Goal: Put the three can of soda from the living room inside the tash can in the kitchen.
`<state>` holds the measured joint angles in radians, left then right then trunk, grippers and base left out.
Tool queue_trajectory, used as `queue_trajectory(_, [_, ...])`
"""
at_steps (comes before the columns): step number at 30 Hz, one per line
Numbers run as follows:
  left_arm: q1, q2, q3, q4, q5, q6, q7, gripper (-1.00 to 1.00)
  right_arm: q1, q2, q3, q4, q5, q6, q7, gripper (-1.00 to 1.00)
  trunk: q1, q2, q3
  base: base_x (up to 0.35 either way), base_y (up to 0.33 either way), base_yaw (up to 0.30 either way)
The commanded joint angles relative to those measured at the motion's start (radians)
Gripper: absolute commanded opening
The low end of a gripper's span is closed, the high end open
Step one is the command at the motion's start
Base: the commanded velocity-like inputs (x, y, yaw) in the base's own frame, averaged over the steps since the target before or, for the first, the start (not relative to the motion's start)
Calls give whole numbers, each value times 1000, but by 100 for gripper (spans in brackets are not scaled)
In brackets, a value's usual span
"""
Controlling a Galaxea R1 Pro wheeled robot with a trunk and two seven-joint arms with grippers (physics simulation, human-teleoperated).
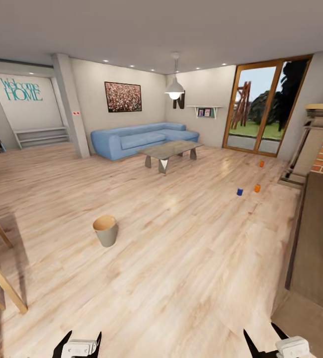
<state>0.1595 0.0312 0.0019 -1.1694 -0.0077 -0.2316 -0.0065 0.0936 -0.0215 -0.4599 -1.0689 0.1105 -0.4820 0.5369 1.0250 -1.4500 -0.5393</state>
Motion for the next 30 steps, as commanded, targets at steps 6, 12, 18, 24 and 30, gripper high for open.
queue_trajectory(6, [0,0,0,-1,1,0,0,100,0,0,0,4,0,0,0,100,0,0,0,229,184,231])
queue_trajectory(12, [0,0,1,0,-3,2,-1,100,0,-1,0,4,0,0,0,100,0,0,0,278,162,94])
queue_trajectory(18, [0,0,1,0,-5,4,-1,100,0,-1,0,4,1,0,0,100,0,0,0,306,100,24])
queue_trajectory(24, [-1,1,1,2,-5,9,-3,100,0,-2,-1,4,1,0,0,100,0,0,0,320,21,4])
queue_trajectory(30, [-1,1,1,1,-3,11,-3,100,0,-2,-1,4,0,0,0,100,0,0,0,322,4,1])
